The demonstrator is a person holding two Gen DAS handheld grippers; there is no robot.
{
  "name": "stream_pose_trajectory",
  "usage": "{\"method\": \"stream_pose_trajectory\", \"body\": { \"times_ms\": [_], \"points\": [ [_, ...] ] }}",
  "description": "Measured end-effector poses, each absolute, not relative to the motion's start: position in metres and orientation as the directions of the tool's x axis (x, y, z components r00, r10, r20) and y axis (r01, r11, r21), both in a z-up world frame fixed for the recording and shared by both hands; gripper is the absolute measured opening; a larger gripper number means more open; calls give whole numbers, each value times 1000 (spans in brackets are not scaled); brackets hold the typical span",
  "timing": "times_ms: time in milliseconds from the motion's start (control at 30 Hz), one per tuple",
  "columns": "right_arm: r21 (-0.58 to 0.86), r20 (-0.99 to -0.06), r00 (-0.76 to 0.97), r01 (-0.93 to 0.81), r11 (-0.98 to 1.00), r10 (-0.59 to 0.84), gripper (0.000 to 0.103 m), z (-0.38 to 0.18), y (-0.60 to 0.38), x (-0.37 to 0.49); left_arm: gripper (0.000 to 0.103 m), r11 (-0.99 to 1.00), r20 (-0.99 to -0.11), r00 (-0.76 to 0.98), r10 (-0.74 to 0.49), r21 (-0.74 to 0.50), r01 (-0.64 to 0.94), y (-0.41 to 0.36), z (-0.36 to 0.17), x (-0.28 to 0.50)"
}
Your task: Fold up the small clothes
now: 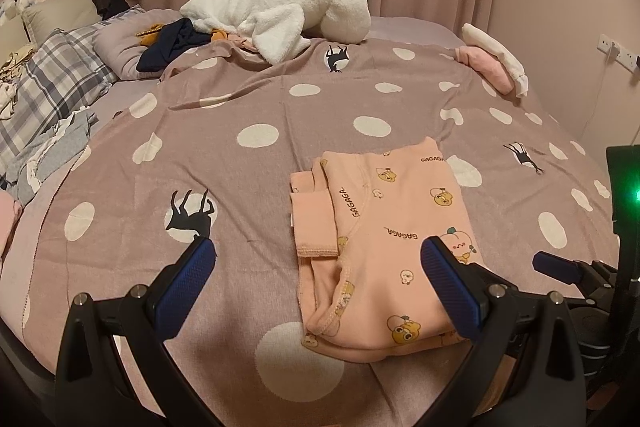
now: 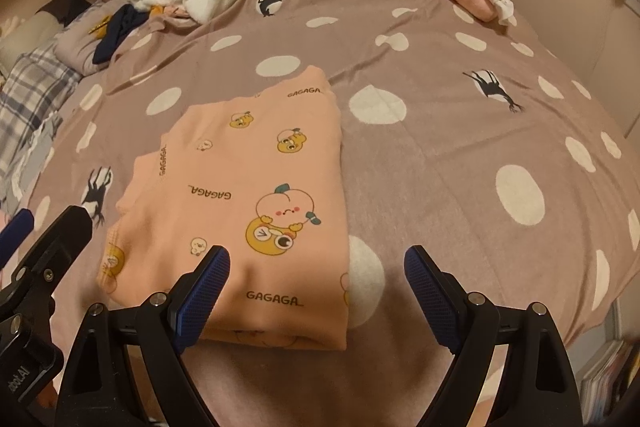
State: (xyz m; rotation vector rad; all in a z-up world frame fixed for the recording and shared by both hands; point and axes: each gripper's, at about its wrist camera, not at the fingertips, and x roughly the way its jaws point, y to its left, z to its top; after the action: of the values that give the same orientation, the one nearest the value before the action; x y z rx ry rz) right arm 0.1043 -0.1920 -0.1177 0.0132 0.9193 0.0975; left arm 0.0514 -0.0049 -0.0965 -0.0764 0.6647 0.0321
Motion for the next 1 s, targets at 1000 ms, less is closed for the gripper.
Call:
{"method": "stream_pose_trajectory", "body": {
  "times_ms": [1000],
  "points": [
    [16, -812, 580, -87, 996, 63, 89, -125, -186, 106, 103, 999, -641, 768, -5, -44, -31, -6, -101, 55]
  ]
}}
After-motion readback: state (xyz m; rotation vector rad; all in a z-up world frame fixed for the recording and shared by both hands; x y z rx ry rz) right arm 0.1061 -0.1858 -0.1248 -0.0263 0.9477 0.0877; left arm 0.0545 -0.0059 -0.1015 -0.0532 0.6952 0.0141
